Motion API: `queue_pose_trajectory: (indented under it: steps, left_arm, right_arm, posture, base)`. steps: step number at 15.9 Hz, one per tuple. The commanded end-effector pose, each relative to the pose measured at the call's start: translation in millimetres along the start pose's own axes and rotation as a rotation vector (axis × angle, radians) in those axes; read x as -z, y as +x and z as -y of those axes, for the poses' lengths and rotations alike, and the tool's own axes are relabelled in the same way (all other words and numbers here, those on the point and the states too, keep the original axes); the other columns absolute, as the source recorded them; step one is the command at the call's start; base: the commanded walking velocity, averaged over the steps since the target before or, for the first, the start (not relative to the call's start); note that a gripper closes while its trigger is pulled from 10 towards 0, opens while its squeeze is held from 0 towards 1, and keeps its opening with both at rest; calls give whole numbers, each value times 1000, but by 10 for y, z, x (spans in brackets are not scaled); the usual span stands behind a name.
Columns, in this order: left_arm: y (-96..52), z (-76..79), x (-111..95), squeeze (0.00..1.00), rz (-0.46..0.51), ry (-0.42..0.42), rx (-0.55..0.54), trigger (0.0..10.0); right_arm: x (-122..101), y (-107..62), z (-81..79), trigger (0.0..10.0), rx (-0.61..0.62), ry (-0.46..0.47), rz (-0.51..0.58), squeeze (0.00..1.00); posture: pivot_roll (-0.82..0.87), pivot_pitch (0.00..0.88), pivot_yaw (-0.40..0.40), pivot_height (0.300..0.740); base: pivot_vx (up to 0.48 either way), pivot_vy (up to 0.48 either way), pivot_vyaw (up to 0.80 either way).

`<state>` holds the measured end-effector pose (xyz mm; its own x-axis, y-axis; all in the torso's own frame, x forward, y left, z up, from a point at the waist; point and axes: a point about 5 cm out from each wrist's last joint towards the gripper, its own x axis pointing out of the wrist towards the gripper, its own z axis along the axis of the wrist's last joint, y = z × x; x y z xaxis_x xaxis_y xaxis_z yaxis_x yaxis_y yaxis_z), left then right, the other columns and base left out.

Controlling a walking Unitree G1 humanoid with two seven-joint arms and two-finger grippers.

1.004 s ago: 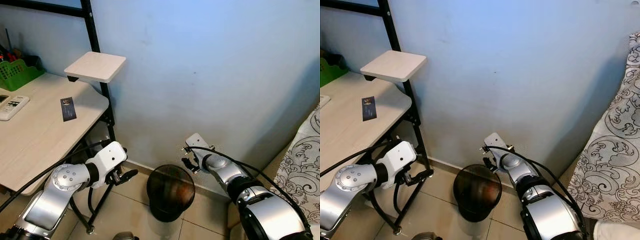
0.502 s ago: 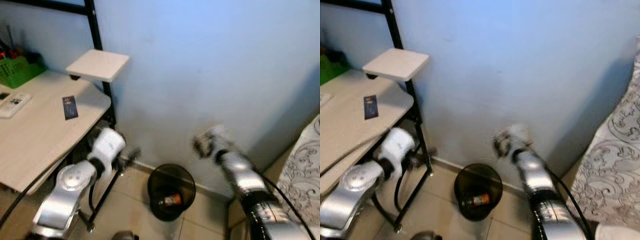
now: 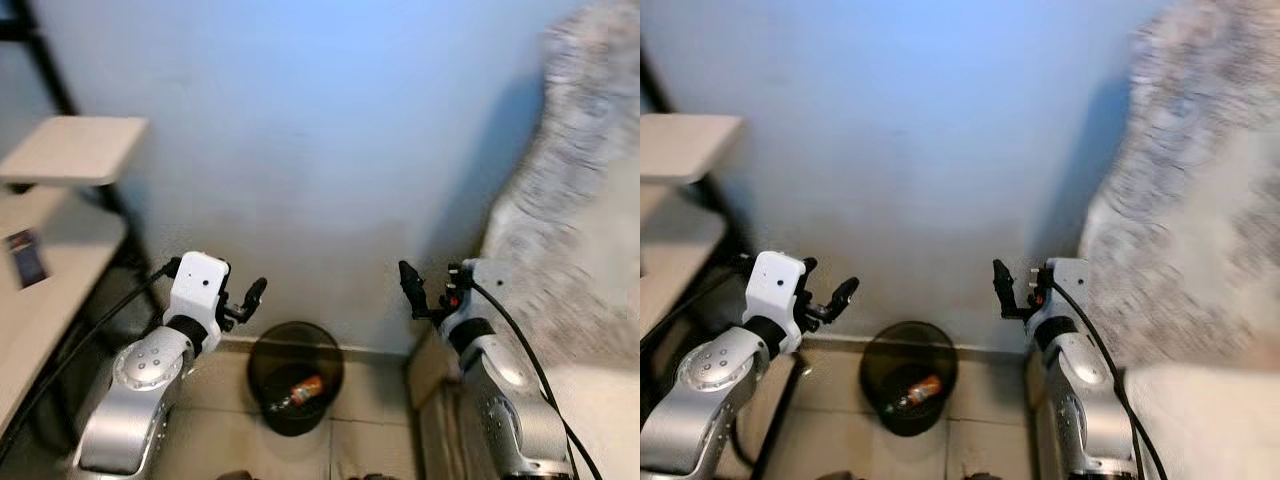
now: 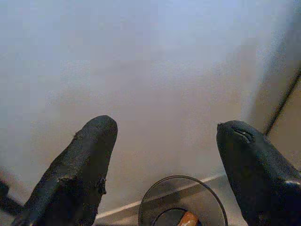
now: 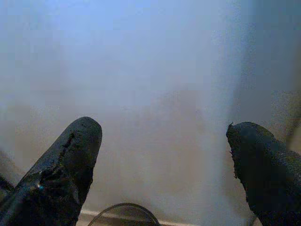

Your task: Clean up the room

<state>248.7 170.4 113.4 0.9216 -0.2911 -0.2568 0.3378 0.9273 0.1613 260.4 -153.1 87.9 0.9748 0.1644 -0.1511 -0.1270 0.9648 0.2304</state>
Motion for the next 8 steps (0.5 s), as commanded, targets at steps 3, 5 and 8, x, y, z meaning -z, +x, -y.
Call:
queue_pose_trajectory:
  steps: [3,5,8]
  left_arm:
    - [112,-45,-108,0,21,33,8,10000]
    - [138,-41,-133,0,19,38,23,10000]
    - [172,-25,-95,0,5,53,53,10000]
  right_arm:
    - [-34,-9,-63,10000,-34,-25,17,1000]
    - [-6,2,-108,10000,-41,-8,3,1000]
    - [7,35,-97,10000,-36,5,3,1000]
  posture:
    - [56,0,24,740]
    - [38,0,50,740]
    - [29,0,64,740]
  base:
    - [0,0,-767]
    - [0,0,-769]
    - [0,0,-769]
